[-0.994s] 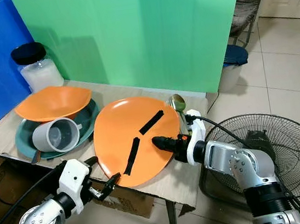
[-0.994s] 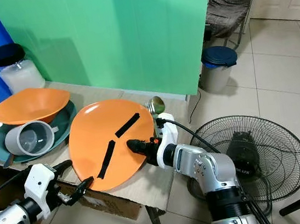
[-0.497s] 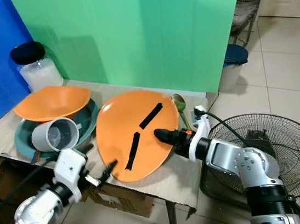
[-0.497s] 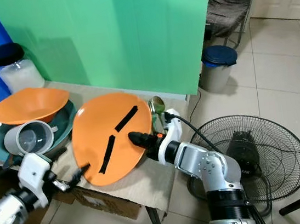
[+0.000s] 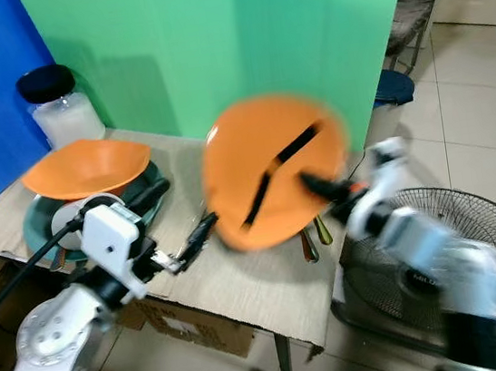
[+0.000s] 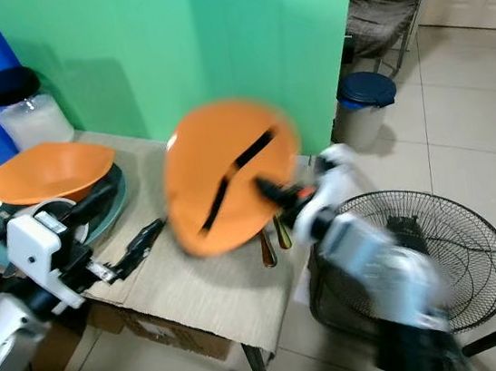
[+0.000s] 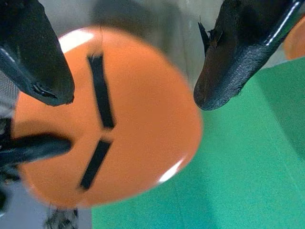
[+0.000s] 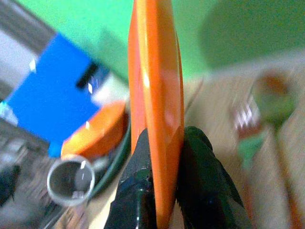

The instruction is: Setting the table

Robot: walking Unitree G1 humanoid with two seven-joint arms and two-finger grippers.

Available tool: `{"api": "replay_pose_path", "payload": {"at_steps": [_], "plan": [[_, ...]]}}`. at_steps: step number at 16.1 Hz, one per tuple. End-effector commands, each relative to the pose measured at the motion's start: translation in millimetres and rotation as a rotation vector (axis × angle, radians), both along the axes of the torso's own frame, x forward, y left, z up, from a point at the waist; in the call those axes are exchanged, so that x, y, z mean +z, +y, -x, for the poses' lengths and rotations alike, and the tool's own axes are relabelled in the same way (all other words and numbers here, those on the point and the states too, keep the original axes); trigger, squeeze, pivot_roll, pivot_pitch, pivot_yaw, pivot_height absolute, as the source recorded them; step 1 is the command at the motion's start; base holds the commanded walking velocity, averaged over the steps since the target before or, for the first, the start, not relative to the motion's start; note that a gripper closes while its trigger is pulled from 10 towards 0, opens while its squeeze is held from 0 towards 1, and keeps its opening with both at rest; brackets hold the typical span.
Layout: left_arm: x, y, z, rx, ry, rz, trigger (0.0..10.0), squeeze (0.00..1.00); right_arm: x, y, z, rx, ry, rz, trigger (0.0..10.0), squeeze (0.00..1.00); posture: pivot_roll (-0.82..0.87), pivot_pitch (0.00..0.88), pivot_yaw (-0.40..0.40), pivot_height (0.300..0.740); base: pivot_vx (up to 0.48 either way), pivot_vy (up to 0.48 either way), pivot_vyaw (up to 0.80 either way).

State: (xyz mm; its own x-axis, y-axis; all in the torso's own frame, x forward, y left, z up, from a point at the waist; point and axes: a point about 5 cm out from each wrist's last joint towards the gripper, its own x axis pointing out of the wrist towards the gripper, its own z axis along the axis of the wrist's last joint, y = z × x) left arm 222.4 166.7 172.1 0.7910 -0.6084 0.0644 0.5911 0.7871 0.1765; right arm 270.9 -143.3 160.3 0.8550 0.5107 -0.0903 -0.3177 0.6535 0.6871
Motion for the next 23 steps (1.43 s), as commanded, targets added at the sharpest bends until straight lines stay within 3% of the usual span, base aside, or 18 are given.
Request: {"api": "replay_pose_path", "payload": {"at_steps": [1,2,4,7,10,12,14,17,23], "plan": [[3,-7.1,-0.1,0.016,0.001,0.013,10.0,0.00,28,-9.7,11.9,-0.045,-0.129,-0.004,4.2,0.00,0.13,0.000,0.059,0.740,0.000,0.000,0.00],[1,-8.2,-1.4,0.031,0.010,0.019,10.0,0.00,31,-14.1,14.8,-0.077,-0.149,0.020,10.0,0.00,0.13,0.000,0.062,0.740,0.000,0.000,0.00],[-4,-14.5,-8.8,0.126,0.006,0.016,10.0,0.00,43,-28.7,27.6,-0.240,-0.236,0.210,10.0,0.00,0.11,0.000,0.071,0.740,0.000,0.000,0.00],[1,-21.1,-11.0,0.171,-0.004,0.036,10.0,0.00,44,-39.1,42.6,-0.430,-0.282,0.376,10.0,0.00,0.10,0.000,0.070,0.740,0.000,0.000,-0.16],[9,-19.4,-14.1,0.219,-0.063,0.025,10.0,0.00,43,-38.3,54.7,-0.506,-0.285,0.407,10.0,0.00,0.09,0.000,0.071,0.740,0.000,0.000,-0.80],[4,-18.0,-19.0,0.266,-0.048,-0.035,10.0,0.00,41,-37.1,58.1,-0.536,-0.288,0.428,10.0,0.00,0.09,0.000,0.077,0.740,0.000,0.000,-0.80],[-1,-15.2,-22.5,0.327,-0.018,-0.022,10.0,0.00,43,-39.3,59.1,-0.586,-0.303,0.486,10.0,0.00,0.08,0.000,0.078,0.740,0.000,0.000,0.00],[-1,-21.0,-22.6,0.332,-0.006,0.017,10.0,0.00,40,-21.3,54.5,-0.504,-0.321,0.485,10.0,0.00,0.08,0.000,0.071,0.740,0.000,0.000,-0.53],[1,-18.1,-26.9,0.346,-0.002,0.018,10.0,0.00,35,-19.7,45.7,-0.522,-0.283,0.482,10.0,0.00,0.10,0.000,0.047,0.740,0.000,0.000,-0.80]]}}
